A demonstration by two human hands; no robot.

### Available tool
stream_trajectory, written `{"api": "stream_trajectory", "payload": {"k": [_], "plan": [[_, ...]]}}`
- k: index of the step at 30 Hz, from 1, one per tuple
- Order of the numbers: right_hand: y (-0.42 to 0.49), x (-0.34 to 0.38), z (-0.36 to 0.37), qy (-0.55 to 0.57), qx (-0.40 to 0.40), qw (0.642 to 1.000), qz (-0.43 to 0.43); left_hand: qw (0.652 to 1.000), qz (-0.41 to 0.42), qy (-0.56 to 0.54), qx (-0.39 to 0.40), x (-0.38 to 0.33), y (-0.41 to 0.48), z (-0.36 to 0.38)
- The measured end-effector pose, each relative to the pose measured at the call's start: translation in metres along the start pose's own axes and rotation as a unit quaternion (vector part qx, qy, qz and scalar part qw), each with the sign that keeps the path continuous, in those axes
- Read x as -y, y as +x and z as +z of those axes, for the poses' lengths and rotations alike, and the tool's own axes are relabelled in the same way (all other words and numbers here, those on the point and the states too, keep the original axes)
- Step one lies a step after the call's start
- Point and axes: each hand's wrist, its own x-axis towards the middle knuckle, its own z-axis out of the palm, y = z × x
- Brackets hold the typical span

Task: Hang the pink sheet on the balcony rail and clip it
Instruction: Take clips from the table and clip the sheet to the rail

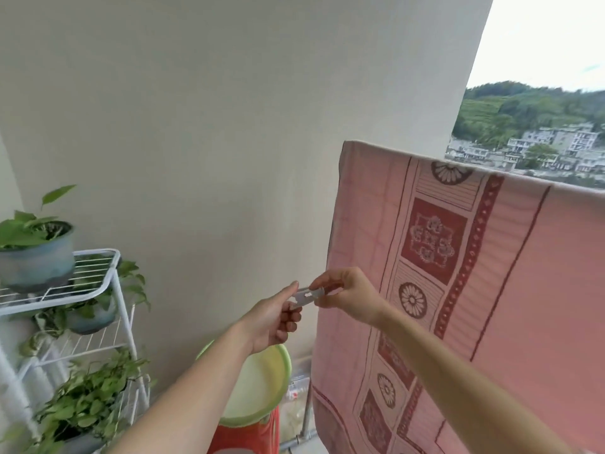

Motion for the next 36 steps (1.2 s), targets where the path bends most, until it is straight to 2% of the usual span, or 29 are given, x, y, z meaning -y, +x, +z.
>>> {"api": "stream_trajectory", "payload": {"k": [3, 8, 13, 15, 18, 21, 23, 25, 29, 32, 36], "plan": [[0.069, -0.016, -0.008, -0.034, -0.018, 0.999, 0.025, 0.999, 0.022, -0.019, -0.013, -0.028, 0.057, -0.023], [0.155, -0.044, -0.015, -0.143, -0.067, 0.986, 0.054, 0.988, 0.062, -0.117, -0.080, -0.061, 0.145, -0.050], [0.218, -0.052, -0.031, -0.320, -0.079, 0.943, 0.040, 0.983, 0.053, -0.160, -0.075, -0.096, 0.222, -0.057], [0.241, -0.052, -0.036, -0.445, -0.085, 0.892, 0.011, 0.983, 0.052, -0.165, -0.055, -0.110, 0.251, -0.053], [0.271, -0.050, -0.041, -0.621, -0.071, 0.780, -0.026, 0.982, 0.035, -0.184, -0.002, -0.124, 0.292, -0.046], [0.291, -0.042, -0.045, -0.732, -0.025, 0.680, -0.034, 0.981, 0.012, -0.185, 0.048, -0.135, 0.323, -0.039], [0.299, -0.034, -0.049, -0.770, 0.020, 0.637, 0.014, 0.981, -0.001, -0.181, 0.073, -0.142, 0.340, -0.032], [0.305, -0.023, -0.052, -0.790, 0.035, 0.609, 0.063, 0.981, -0.016, -0.169, 0.090, -0.147, 0.355, -0.023], [0.310, -0.008, -0.060, -0.803, 0.055, 0.581, 0.120, 0.986, -0.019, -0.124, 0.112, -0.150, 0.375, 0.001], [0.311, -0.002, -0.067, -0.795, 0.082, 0.589, 0.117, 0.987, -0.023, -0.096, 0.126, -0.152, 0.385, 0.018], [0.305, -0.005, -0.079, -0.788, 0.099, 0.603, 0.073, 0.990, -0.002, -0.021, 0.141, -0.158, 0.388, 0.030]]}}
